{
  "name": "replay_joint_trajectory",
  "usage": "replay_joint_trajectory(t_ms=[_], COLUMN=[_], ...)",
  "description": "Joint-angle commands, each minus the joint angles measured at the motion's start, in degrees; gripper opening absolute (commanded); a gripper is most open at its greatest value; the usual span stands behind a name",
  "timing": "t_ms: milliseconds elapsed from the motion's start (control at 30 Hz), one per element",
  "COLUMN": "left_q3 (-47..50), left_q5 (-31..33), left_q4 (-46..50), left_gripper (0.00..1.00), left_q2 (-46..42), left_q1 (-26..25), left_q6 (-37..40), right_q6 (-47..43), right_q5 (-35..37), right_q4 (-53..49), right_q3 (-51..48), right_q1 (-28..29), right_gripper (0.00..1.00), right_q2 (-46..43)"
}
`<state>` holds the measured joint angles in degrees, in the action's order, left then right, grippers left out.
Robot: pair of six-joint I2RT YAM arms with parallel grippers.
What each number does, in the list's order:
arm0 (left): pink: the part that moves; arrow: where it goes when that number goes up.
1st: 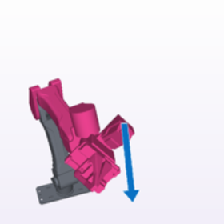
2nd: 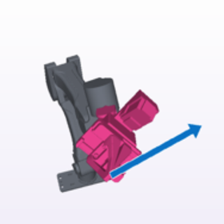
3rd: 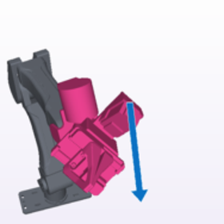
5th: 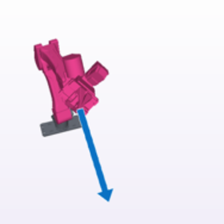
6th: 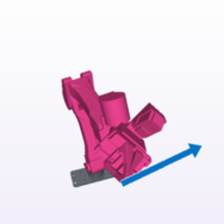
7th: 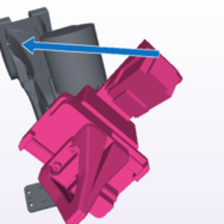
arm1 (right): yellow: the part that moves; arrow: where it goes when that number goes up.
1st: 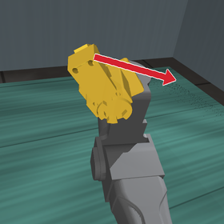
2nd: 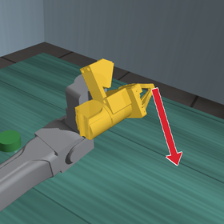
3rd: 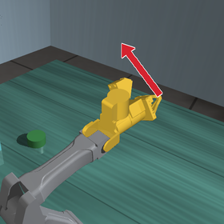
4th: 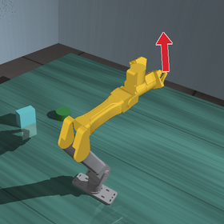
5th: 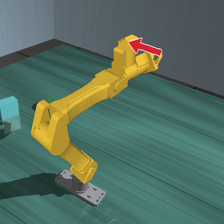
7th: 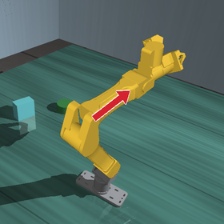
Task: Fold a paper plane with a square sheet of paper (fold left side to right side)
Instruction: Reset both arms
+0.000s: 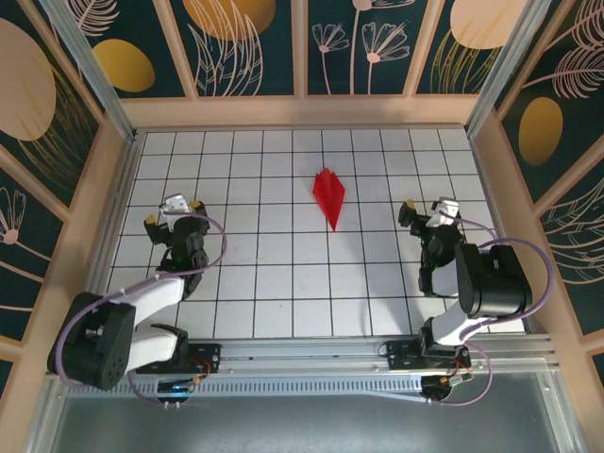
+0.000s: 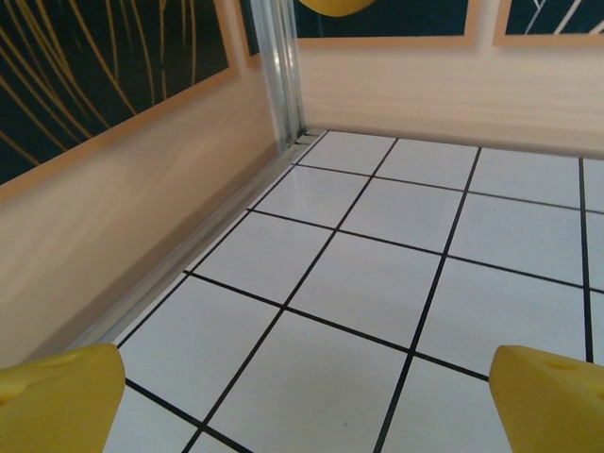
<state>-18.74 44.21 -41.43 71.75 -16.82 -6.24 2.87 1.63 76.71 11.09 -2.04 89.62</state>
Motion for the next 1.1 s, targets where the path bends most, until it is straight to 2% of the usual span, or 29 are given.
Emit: replay_joint_trajectory(t_ms=[0, 267, 467, 767, 833, 900, 1067], left_q3=[-0.4, 2.0, 1.9, 6.8, 7.4, 7.4, 10.7], left_q5=[-0.8, -6.1, -8.6, -19.9, -21.2, -22.1, -26.2], left_q4=[-8.4, -20.1, -22.1, -31.9, -34.8, -33.7, -40.9], left_gripper=[0.99, 0.99, 0.99, 0.99, 0.99, 0.99, 0.99], left_q2=[2.8, 8.9, 10.1, 10.5, 12.4, 11.8, 13.8], left_q1=[0.6, 2.1, 2.6, 10.1, 10.7, 11.0, 11.6], left_q6=[3.6, 4.9, 6.6, 3.5, 3.2, 3.1, 3.8], right_q6=[-1.1, -1.1, -1.1, -1.1, -1.1, -1.1, -1.1], right_q5=[1.3, 1.4, 1.4, 1.4, 1.4, 1.3, 1.4], right_q4=[0.5, 0.5, 0.5, 0.5, 0.5, 0.5, 0.5], right_q3=[0.8, 0.8, 0.8, 0.8, 0.8, 0.8, 0.8], right_q1=[0.5, 0.5, 0.6, 0.6, 0.6, 0.6, 0.6], right_gripper=[0.99, 0.99, 0.99, 0.99, 0.99, 0.99, 0.99], right_q2=[-0.1, 0.0, -0.1, 0.0, -0.1, 0.0, 0.0])
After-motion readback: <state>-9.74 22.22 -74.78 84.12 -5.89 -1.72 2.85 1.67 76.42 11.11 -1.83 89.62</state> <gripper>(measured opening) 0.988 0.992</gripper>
